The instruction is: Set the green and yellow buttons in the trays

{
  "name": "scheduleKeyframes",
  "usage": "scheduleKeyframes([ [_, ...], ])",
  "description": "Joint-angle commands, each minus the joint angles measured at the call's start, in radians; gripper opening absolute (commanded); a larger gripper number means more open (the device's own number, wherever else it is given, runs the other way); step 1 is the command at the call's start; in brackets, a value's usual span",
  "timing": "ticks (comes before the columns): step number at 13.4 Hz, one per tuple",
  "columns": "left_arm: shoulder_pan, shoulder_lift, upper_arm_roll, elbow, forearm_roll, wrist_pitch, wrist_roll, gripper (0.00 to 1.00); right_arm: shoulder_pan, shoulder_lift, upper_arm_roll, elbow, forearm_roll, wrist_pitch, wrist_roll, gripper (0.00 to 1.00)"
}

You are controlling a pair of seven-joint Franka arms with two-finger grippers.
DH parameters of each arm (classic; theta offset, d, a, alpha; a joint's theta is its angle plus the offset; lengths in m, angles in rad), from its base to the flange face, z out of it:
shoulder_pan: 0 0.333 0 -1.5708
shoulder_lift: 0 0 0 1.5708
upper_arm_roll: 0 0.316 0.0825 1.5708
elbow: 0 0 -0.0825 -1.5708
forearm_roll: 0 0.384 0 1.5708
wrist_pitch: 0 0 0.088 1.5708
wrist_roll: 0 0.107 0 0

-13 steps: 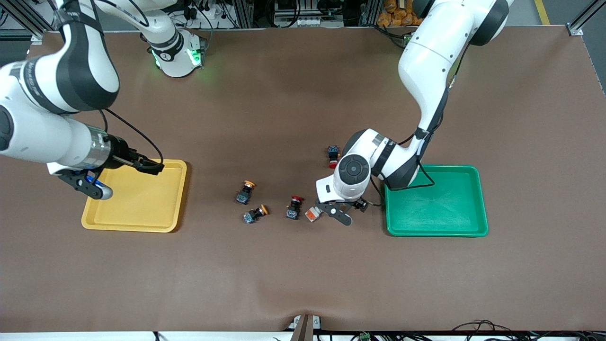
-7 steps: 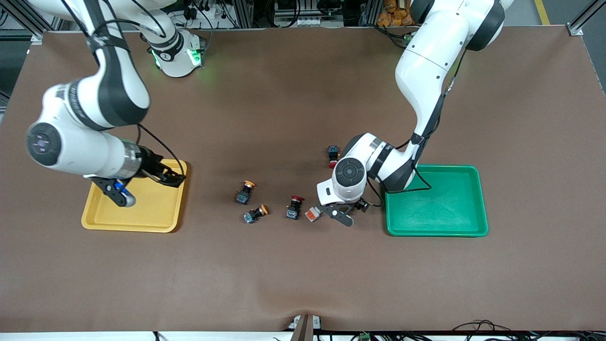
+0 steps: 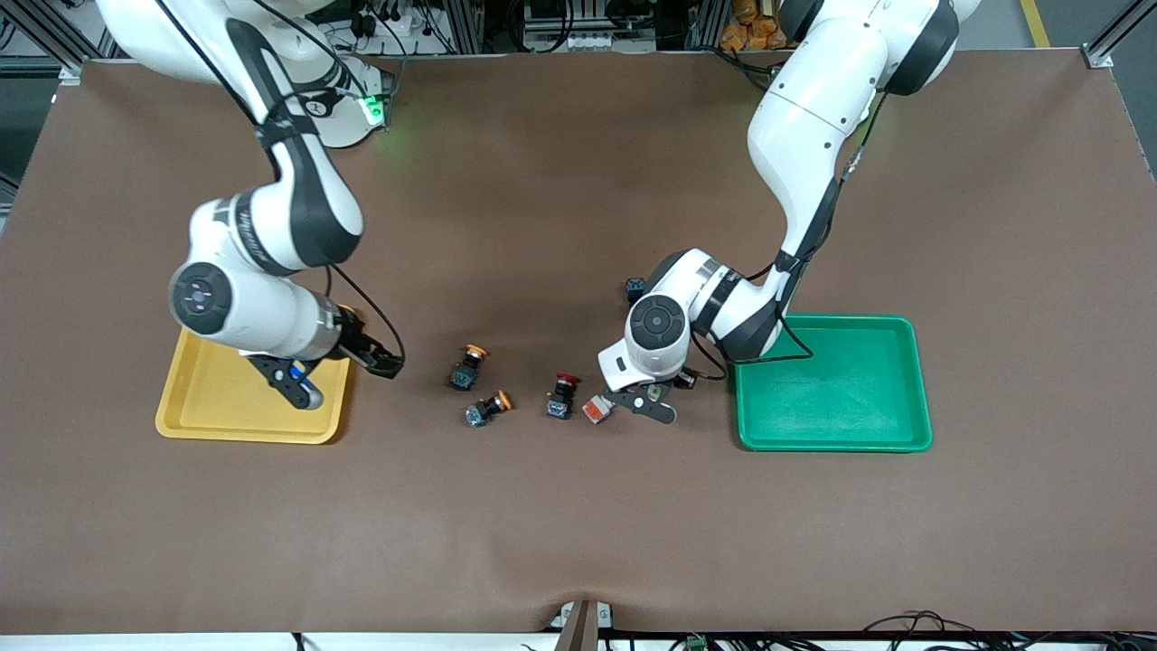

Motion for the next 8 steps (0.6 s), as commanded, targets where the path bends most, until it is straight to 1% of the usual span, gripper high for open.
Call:
scheduleKeyframes([
  [1, 0.008, -0.041, 0.007, -0.009, 0.018, 0.001, -0.020, 0.00, 0.076, 0.088, -0.011, 0.005, 0.004, 0.122, 0.054, 1.00],
  [4, 0.042, -0.122, 0.015, -0.006, 0.000, -0.034, -0.026, 0.00, 0.111, 0.144, -0.012, 0.003, 0.001, 0.197, 0.062, 1.00],
  [6, 0.117, -0.192, 0.012, -0.008, -0.035, -0.080, -0.029, 0.00, 0.131, 0.176, -0.012, 0.003, -0.001, 0.232, 0.062, 1.00],
  [8, 0.192, -0.240, 0.013, -0.008, -0.094, -0.152, -0.031, 0.00, 0.154, 0.212, -0.012, 0.003, -0.001, 0.287, 0.065, 1.00],
])
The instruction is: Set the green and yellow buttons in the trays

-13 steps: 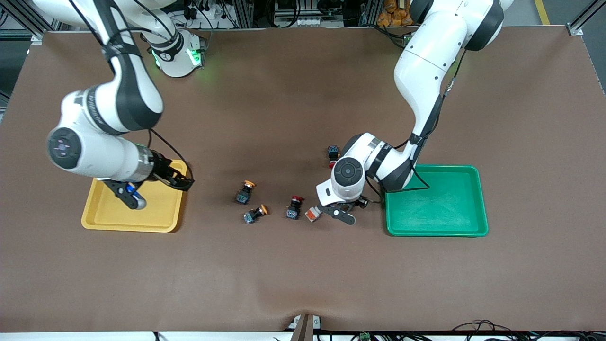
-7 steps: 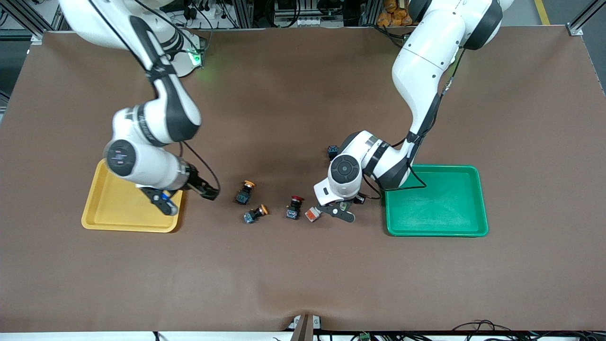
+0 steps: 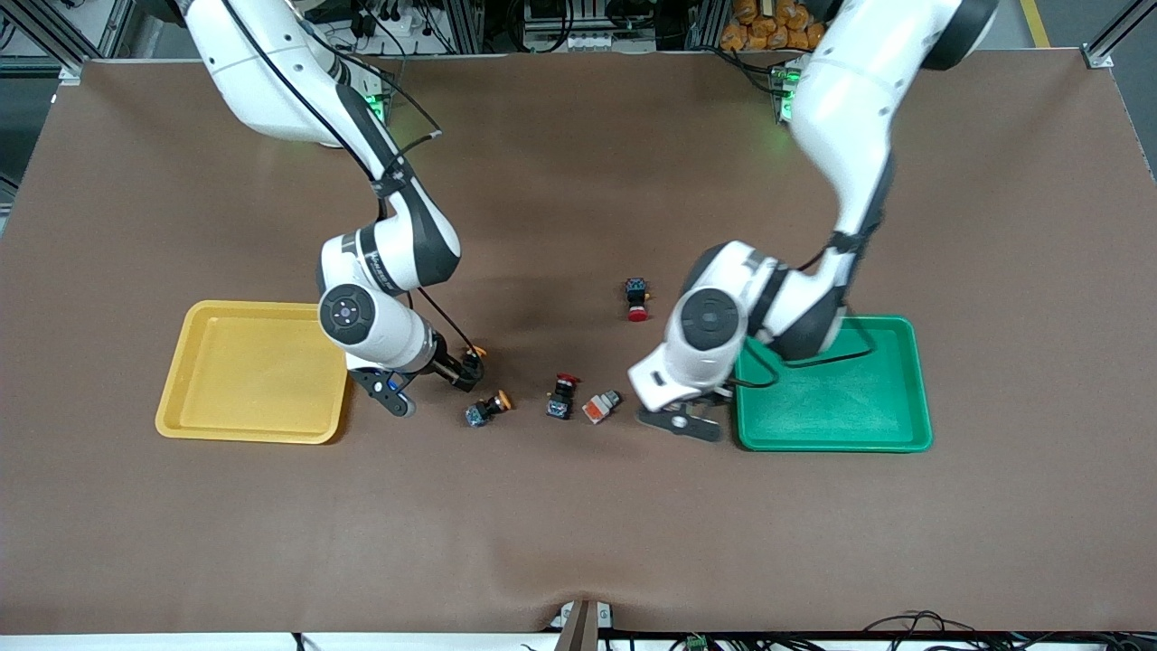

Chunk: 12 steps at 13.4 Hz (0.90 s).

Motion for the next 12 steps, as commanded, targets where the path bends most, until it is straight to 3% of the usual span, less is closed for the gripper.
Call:
scheduleKeyframes([
  [1, 0.112, -0.078, -0.006, -0.031, -0.063, -0.112, -0.011, 0.00, 0.052, 0.043, -0.014, 0.007, -0.002, 0.069, 0.036, 0.88],
  [4, 0.224, -0.072, -0.006, -0.038, -0.070, -0.215, -0.113, 0.00, 0.055, 0.061, -0.016, 0.007, -0.017, 0.074, 0.044, 0.43],
  [7, 0.287, 0.007, 0.008, -0.051, -0.051, -0.305, -0.163, 0.00, 0.047, 0.054, -0.016, 0.004, -0.026, 0.060, 0.041, 0.00],
  [9, 0.350, 0.024, 0.009, -0.081, -0.031, -0.302, -0.149, 0.00, 0.041, 0.012, -0.045, 0.006, -0.058, -0.042, 0.030, 0.00],
  [10, 0.371, 0.024, 0.006, -0.092, 0.024, -0.302, -0.146, 0.00, 0.040, -0.032, -0.074, 0.006, -0.118, -0.136, 0.014, 0.00],
  [11, 0.371, 0.024, 0.006, -0.092, 0.054, -0.302, -0.138, 0.77, 0.024, -0.072, -0.095, 0.006, -0.158, -0.249, -0.035, 0.00],
  [12, 0.358, 0.023, 0.006, -0.084, 0.074, -0.299, -0.135, 1.00, -0.002, -0.107, -0.114, 0.003, -0.163, -0.315, -0.096, 0.00],
])
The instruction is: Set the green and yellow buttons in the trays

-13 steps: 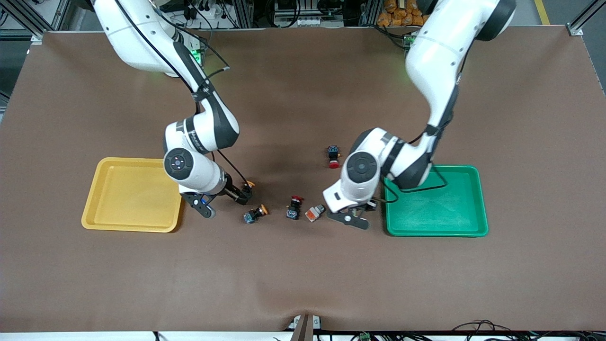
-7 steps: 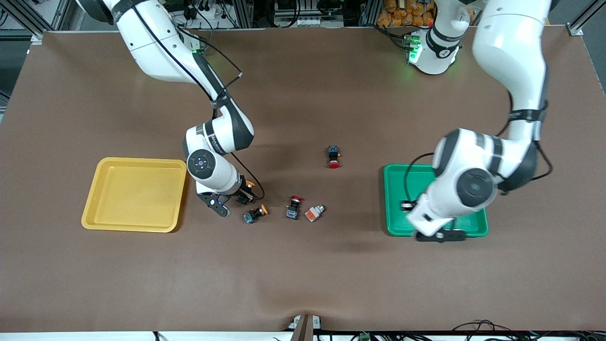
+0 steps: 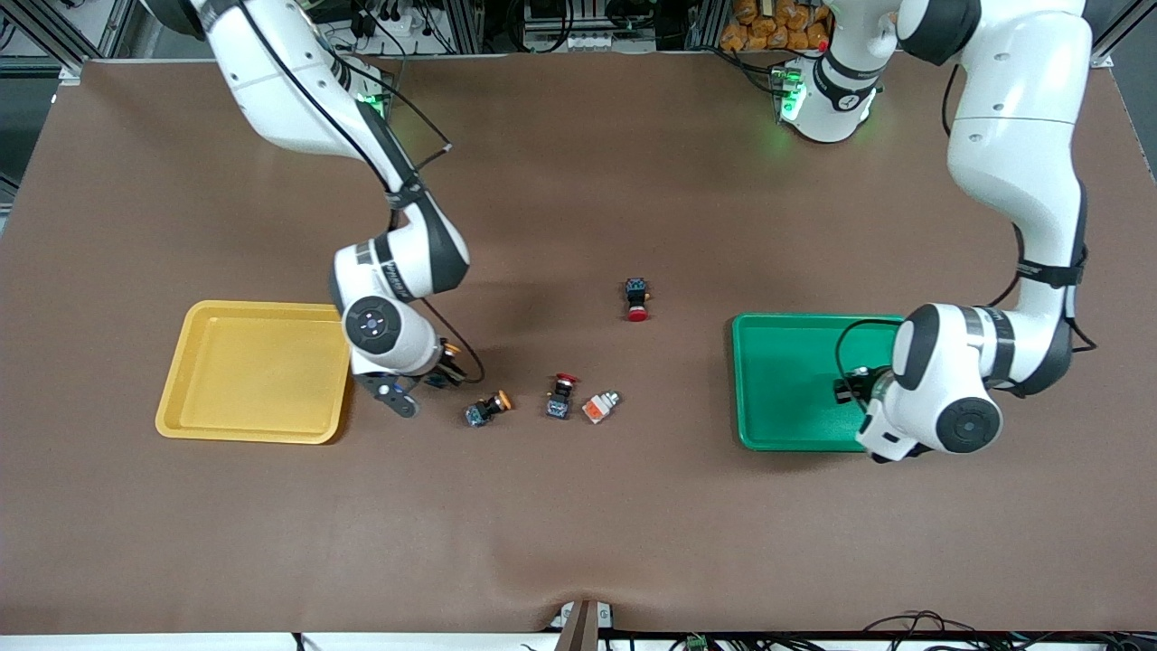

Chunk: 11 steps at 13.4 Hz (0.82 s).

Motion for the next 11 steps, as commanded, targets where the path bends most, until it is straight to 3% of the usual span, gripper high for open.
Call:
scheduleKeyframes([
  [1, -0.038, -0.035, -0.009, 0.002, 0.052, -0.014, -0.012, 1.00, -0.079, -0.136, -0.031, -0.031, -0.036, -0.172, -0.153, 0.00],
  [3, -0.059, -0.052, -0.031, 0.022, 0.049, -0.015, -0.002, 1.00, -0.174, -0.162, -0.036, -0.036, -0.039, -0.215, -0.286, 0.00],
  [6, -0.110, -0.058, -0.124, 0.083, 0.046, -0.003, 0.002, 1.00, -0.335, -0.159, -0.036, -0.060, -0.042, -0.203, -0.556, 0.00],
  [9, -0.159, -0.060, -0.209, 0.118, 0.046, 0.127, 0.005, 1.00, -0.472, -0.147, -0.035, -0.060, -0.040, -0.179, -0.826, 0.00],
  [10, -0.177, -0.059, -0.233, 0.117, 0.047, 0.188, 0.015, 1.00, -0.498, -0.132, -0.035, -0.059, -0.039, -0.153, -0.874, 0.16],
  [11, -0.206, -0.057, -0.241, 0.114, 0.047, 0.224, 0.043, 1.00, -0.520, -0.121, -0.033, -0.056, -0.037, -0.125, -0.900, 0.77],
])
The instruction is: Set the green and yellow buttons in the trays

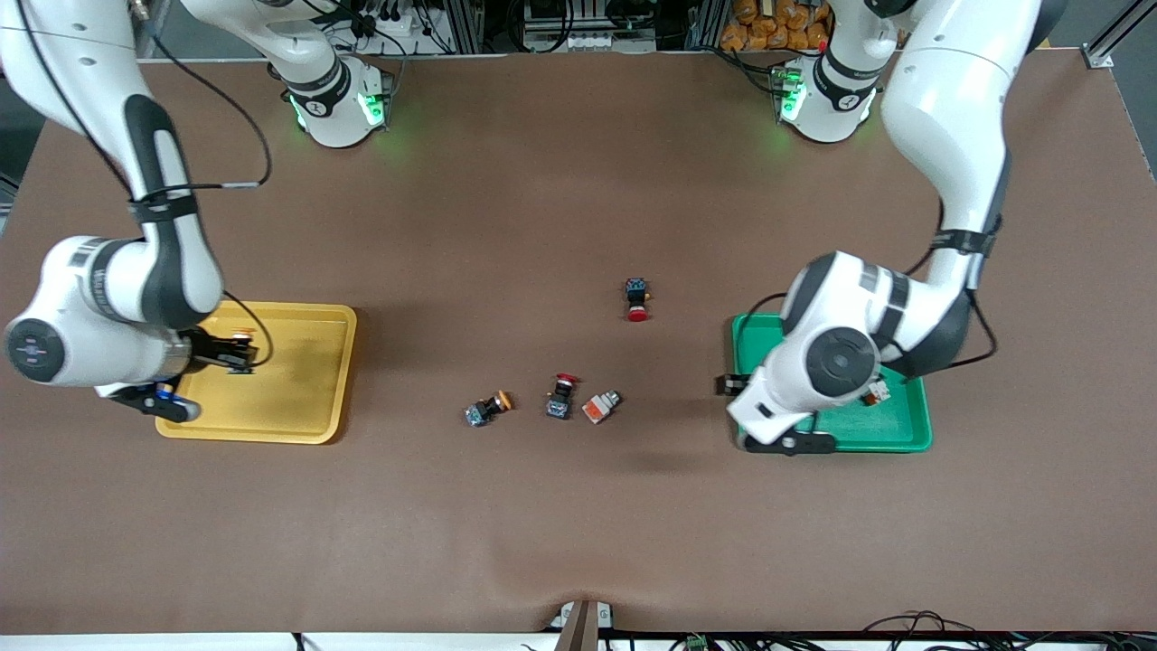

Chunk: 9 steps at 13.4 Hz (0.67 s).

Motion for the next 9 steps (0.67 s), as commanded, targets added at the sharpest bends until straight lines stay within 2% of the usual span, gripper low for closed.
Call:
scheduleKeyframes([
  [1, -0.062, 0.001, -0.020, -0.001, 0.026, 0.073, 0.067, 1.00, -0.037, 0.019, 0.024, 0.001, -0.004, 0.045, -0.052, 1.00],
  [3, -0.095, 0.010, -0.023, -0.004, 0.023, 0.130, 0.154, 1.00, -0.026, 0.018, 0.027, 0.003, 0.003, 0.034, -0.033, 1.00],
  [5, -0.139, 0.022, -0.025, -0.005, 0.018, 0.187, 0.171, 1.00, -0.014, 0.018, 0.030, 0.001, 0.051, 0.011, 0.024, 1.00],
  [7, -0.184, 0.051, -0.023, -0.010, 0.026, 0.314, 0.181, 1.00, 0.009, 0.018, 0.032, 0.001, 0.079, 0.005, 0.088, 1.00],
  [9, -0.215, 0.071, -0.022, -0.018, 0.027, 0.388, 0.243, 1.00, 0.049, 0.018, 0.030, 0.001, 0.112, 0.005, 0.174, 1.00],
])
